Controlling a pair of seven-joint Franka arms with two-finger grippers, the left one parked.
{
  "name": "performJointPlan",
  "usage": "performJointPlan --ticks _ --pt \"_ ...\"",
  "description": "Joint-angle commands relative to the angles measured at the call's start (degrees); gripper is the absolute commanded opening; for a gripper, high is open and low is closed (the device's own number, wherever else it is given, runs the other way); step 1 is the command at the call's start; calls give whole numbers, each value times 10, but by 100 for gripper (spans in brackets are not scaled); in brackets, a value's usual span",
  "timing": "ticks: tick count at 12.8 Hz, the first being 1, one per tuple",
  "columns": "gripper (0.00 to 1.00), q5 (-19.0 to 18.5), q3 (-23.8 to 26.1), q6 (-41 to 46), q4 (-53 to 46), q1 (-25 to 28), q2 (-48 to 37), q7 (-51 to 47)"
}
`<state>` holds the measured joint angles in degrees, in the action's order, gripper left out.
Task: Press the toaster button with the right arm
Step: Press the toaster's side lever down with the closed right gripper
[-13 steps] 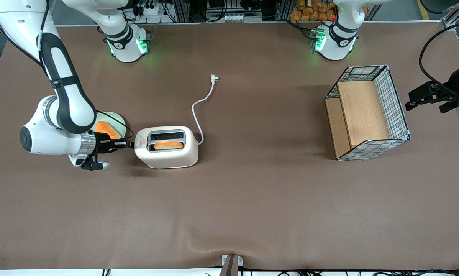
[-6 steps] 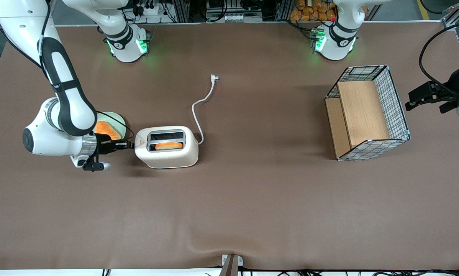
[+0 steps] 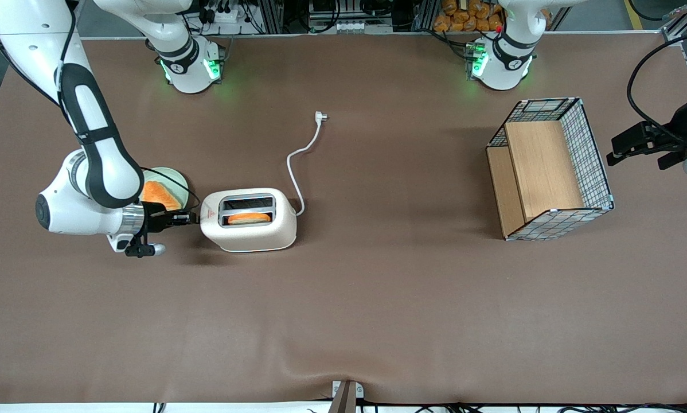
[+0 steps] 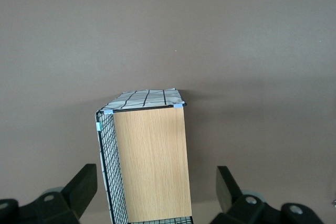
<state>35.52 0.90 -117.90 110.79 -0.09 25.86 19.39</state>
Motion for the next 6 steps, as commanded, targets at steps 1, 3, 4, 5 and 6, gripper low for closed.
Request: performJointPlan --ticks 1,3,4,5,6 --pt "0 14 4 -24 10 -5 20 27" --pt "0 15 4 -23 10 -4 19 26" --pt "0 17 4 -23 9 -4 19 26" --pt "0 17 4 -23 9 -4 19 26" --pt "0 17 4 -22 9 -4 19 26"
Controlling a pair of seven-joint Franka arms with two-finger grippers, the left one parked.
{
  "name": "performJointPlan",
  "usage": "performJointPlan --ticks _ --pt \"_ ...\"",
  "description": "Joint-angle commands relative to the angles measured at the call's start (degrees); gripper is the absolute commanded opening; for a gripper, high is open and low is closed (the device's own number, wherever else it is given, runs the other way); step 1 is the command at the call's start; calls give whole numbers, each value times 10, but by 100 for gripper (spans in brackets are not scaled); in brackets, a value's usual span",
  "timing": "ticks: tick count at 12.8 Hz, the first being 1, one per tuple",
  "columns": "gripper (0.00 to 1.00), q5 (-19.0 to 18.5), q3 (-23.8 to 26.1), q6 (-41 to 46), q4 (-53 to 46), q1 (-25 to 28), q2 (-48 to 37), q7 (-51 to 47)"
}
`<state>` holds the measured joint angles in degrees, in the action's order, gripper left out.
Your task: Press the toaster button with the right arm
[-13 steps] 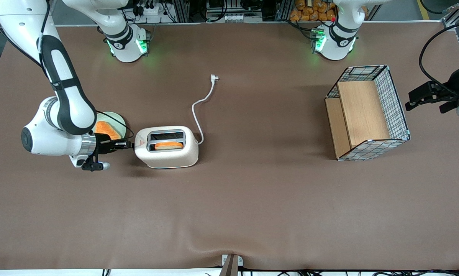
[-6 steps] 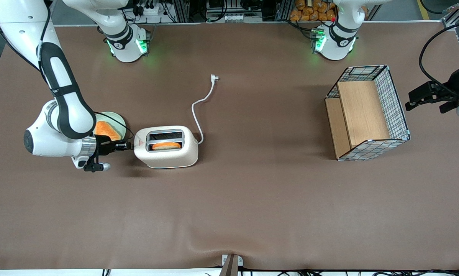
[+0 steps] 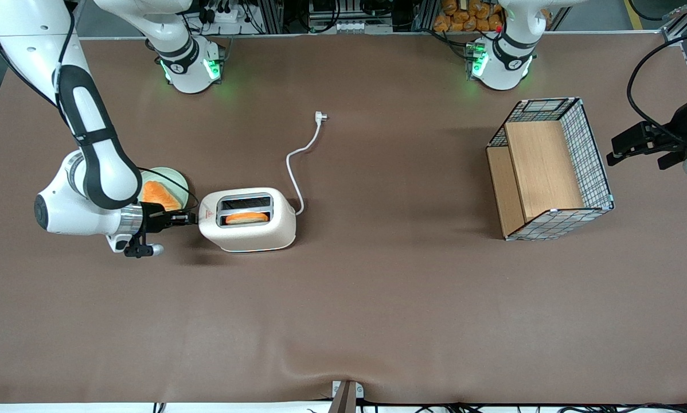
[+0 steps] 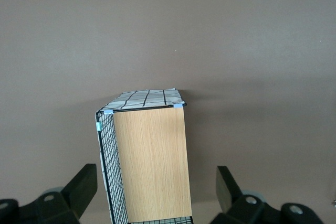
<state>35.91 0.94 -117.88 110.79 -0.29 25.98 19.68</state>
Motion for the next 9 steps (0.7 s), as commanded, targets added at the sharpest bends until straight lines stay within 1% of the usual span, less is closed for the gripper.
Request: performJointPlan --ticks 1,9 --pt "0 13 4 -23 9 -1 18 23" --pt "0 13 3 -17 4 0 15 17"
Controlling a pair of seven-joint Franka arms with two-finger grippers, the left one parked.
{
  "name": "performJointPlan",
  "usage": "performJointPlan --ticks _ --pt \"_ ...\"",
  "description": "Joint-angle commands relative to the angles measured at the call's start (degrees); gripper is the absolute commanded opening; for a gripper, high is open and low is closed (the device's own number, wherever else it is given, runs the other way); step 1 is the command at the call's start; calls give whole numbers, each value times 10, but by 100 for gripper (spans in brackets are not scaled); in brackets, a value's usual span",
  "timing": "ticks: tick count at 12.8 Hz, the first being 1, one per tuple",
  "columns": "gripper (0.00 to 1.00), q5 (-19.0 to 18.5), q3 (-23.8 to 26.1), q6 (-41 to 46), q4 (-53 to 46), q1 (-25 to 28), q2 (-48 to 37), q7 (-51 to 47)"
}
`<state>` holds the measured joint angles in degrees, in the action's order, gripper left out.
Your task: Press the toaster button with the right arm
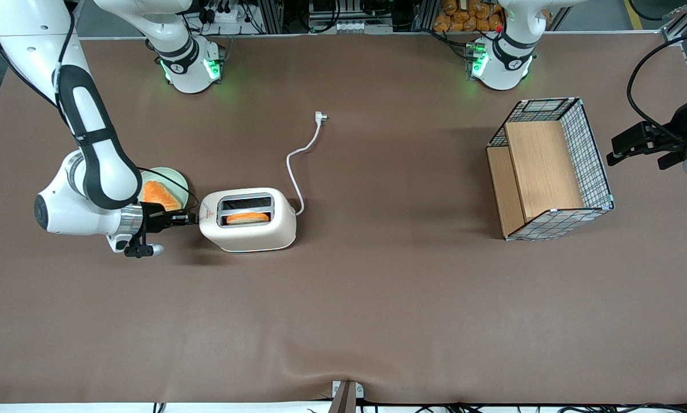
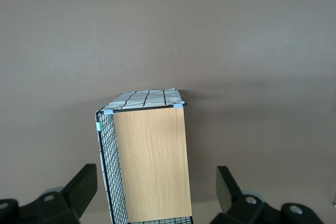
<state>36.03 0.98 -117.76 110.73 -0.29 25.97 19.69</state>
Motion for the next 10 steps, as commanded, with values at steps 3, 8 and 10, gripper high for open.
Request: performJointPlan --ticks 3,8,10 --pt "0 11 2 -10 -3 -2 15 17" --pt "0 4 1 1 -23 -5 15 15" --pt "0 3 0 7 -29 -5 15 15"
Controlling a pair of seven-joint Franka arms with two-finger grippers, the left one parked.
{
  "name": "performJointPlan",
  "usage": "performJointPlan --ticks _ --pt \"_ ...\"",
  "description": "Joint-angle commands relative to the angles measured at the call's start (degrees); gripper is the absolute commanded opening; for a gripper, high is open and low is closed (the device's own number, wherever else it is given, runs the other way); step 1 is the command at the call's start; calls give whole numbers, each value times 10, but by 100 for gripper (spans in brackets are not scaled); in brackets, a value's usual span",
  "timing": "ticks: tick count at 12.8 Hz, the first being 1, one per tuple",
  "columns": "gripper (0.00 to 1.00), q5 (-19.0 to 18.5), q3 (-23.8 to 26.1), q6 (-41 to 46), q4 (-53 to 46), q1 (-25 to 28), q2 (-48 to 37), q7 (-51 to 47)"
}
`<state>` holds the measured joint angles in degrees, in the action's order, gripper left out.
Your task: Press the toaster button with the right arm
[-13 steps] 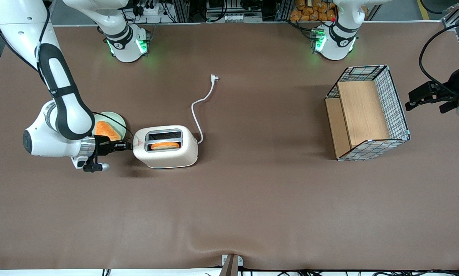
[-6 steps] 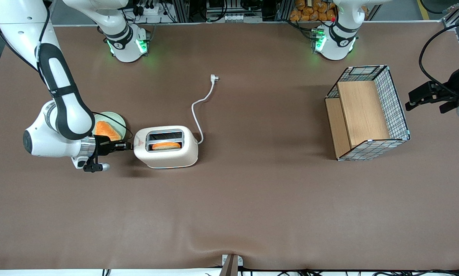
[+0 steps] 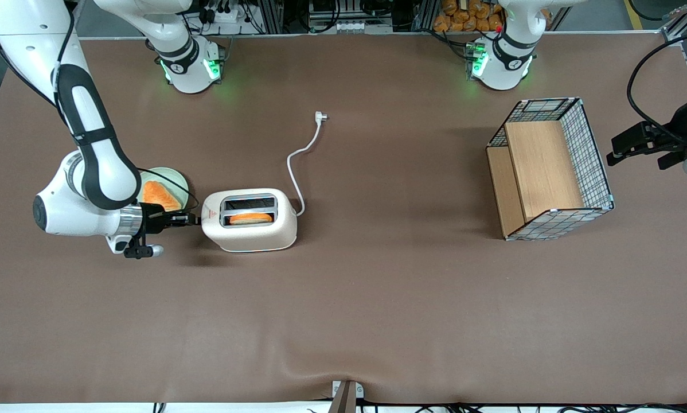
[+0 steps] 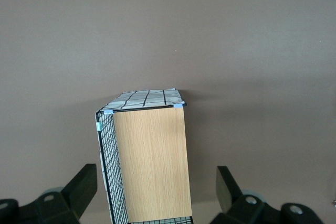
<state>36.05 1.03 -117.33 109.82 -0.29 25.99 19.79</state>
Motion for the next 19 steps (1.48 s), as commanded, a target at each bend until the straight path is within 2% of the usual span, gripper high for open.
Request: performJointPlan --ticks 1,2,3,6,9,11,12,13,14,15,16,19 --pt "0 1 -2 3 -22 -7 14 14" --pt "0 -4 -2 7 -31 -10 14 14" --pt "11 -21 -2 27 -51 -16 15 13" --pt "100 -53 -5 79 -106 -22 25 -20" --pt "100 -78 -5 82 -123 -21 23 -23" --pt "100 -131 -8 91 -165 -27 17 -22" --pt "100 -153 -9 125 -203 -28 19 -24" --pt "100 -164 -10 147 -228 -29 19 -23" --pt "100 -201 -9 149 -254 -27 20 -15" --pt "100 -261 -7 161 -291 -23 21 -13" --pt "100 -278 -5 181 -310 -19 21 -18" --pt "100 -281 -6 217 -357 -22 18 -14"
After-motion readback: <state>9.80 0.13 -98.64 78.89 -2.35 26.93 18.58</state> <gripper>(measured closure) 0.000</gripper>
